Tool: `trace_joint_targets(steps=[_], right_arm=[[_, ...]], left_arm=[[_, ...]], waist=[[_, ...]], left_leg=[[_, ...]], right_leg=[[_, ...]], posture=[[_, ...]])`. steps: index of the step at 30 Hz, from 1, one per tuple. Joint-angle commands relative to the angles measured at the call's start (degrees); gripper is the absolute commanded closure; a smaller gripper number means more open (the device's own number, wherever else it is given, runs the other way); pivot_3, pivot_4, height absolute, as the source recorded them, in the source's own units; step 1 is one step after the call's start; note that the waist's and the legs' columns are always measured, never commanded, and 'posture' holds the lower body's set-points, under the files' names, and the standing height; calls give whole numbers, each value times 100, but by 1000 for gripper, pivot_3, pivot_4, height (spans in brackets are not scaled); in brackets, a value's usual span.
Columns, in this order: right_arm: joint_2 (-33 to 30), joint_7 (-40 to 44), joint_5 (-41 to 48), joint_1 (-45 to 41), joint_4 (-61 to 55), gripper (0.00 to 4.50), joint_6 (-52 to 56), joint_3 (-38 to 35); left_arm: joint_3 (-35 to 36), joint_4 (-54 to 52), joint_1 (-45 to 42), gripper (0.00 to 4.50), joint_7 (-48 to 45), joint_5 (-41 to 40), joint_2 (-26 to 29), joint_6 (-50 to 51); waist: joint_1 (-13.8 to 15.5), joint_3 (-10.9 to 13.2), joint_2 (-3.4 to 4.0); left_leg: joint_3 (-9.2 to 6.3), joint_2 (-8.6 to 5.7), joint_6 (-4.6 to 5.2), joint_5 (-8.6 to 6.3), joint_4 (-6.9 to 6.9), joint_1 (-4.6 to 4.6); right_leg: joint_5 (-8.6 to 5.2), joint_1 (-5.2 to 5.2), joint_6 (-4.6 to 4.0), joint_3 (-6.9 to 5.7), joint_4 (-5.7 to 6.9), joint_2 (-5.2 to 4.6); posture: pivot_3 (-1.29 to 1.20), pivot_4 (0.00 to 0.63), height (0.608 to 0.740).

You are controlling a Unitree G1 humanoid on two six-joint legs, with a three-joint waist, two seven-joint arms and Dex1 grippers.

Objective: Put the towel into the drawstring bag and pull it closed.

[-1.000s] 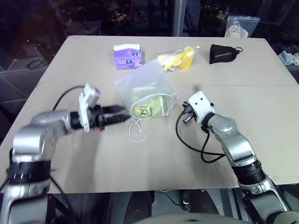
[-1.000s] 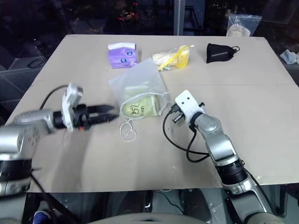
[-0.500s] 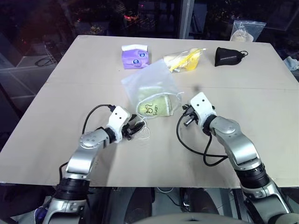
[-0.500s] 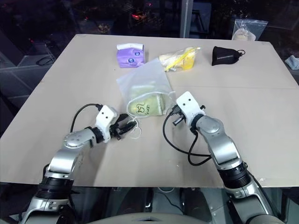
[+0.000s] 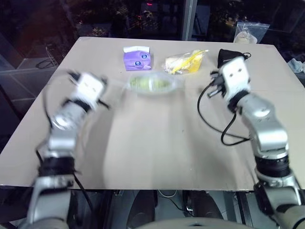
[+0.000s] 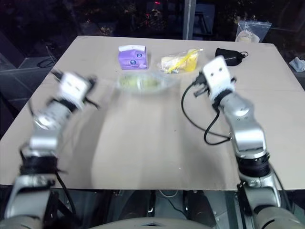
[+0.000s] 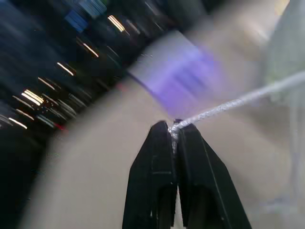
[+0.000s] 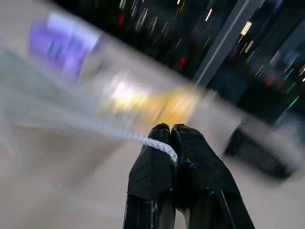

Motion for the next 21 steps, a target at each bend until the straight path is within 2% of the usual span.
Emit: trace_joint_targets(steps=[1,3,5,6,8,10,12,14,15,16,18,20,21], right_arm=[[-377,273,231,-751,-309,4500,199,-381],[-561,364,269,-893,-293,4500,263,-388],[-473,266,351,-768,-353,4500,342,-446],[-655,320,206,-639,-417,4500,211,-286],[-821,386,143,-546,-541,4500,158,-177],[-578,272,363,-445,-684,4500,481,-287],[-652,351,377,-508,-825,4500,459,-243],[-505,132,624,-1416,-790,4500,735,-753],[-552,202,717,-1476,-789,4500,787,-800],[-629,314,732,-1221,-767,4500,751,-701],[-982,437,371,-128,-513,4500,290,-288],[-1022,271,309,361,-342,4500,186,-485],[-992,85,321,412,-247,4500,239,-778]], left_arm=[[131,261,-877,4449,-161,-227,120,-166],[129,464,-1210,4449,-99,-256,38,21],[37,466,-1120,4449,-135,-258,-92,204],[-55,367,-1020,4449,-184,-218,-131,242],[-56,121,-1045,4449,-217,-362,-263,390],[-153,217,-985,4449,-321,-335,-293,629],[-188,262,-933,4449,-404,-298,-263,703],[14,182,-1289,4449,-325,-488,-265,673],[51,245,-1391,4449,-310,-524,-264,710],[-11,349,-1360,4449,-354,-478,-257,732],[-204,463,-1035,4449,-408,-306,-299,664],[-174,549,-880,4449,-288,-264,-321,620],[-67,691,-864,4449,-124,-227,-264,628]], waist=[[-21,-5,5],[-60,-7,5],[-86,-12,3],[-87,-12,3],[-79,-12,5],[-79,-11,4],[-86,-11,4],[-106,4,12],[-106,22,27],[-88,20,26],[-41,-38,-24],[-32,-81,-40],[-42,-57,-19]], left_leg=[[14,0,0,-1,-11,0],[31,-12,7,-7,-11,-3],[39,-12,26,-19,-12,-12],[40,-12,29,-22,-11,-28],[34,-9,28,-21,-7,-75],[34,-8,5,-7,7,-140],[34,-9,4,-6,15,-170],[32,-9,7,-8,14,-162],[33,-9,27,-20,23,-159],[30,-9,27,-19,25,-164],[15,-8,27,-18,23,-140],[16,8,30,-22,-15,-46],[28,12,30,-24,-24,2]], right_leg=[[1,4,2,7,-24,-4],[-13,6,26,14,-29,-23],[-24,6,44,15,-39,-29],[-28,-5,51,14,-39,-30],[-28,-47,51,3,-25,-29],[-27,-106,51,-3,-1,-31],[-26,-141,51,-5,21,-32],[-27,-138,51,-8,19,-32],[-26,-138,50,-5,15,-31],[-24,-141,46,-6,15,-31],[-24,-115,45,-26,18,-29],[-33,-1,46,-57,-46,-29],[-35,62,46,-67,-67,-36]], posture=[[0,150,740],[0,150,740],[0,150,740],[0,150,740],[0,150,740],[0,150,740],[0,150,740],[0,150,740],[0,150,740],[0,150,740],[0,150,740],[0,150,740],[0,150,740]])
